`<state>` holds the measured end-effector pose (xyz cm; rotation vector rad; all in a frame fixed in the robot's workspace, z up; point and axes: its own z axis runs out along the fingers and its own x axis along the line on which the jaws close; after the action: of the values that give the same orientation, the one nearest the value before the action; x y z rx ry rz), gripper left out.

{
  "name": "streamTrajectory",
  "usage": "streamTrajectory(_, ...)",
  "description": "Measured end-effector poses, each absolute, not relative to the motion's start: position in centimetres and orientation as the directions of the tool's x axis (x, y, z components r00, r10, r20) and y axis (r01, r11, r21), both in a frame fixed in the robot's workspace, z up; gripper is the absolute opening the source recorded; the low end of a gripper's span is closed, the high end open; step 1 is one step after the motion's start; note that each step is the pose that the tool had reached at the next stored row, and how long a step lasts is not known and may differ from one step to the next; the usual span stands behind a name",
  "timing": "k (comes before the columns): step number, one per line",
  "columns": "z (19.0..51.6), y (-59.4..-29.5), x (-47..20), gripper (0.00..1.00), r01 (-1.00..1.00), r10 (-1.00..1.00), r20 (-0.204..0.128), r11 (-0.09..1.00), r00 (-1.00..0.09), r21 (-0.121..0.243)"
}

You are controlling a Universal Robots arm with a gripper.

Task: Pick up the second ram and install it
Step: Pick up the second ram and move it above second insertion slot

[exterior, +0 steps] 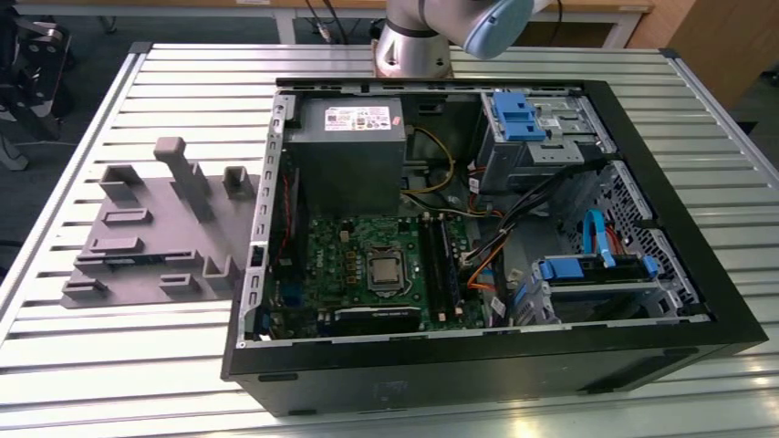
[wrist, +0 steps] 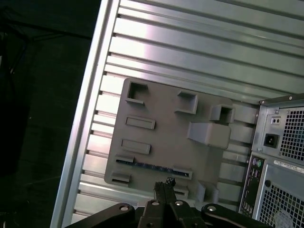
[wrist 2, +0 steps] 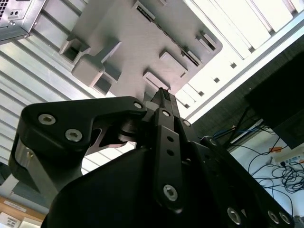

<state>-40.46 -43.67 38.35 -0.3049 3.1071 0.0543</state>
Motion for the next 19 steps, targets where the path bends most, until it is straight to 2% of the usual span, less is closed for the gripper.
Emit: streamTrajectory(19,38.35,-43.67,-40.46,0.11,-0.230,-0.229,-0.022,0.973,-0.973,0.033)
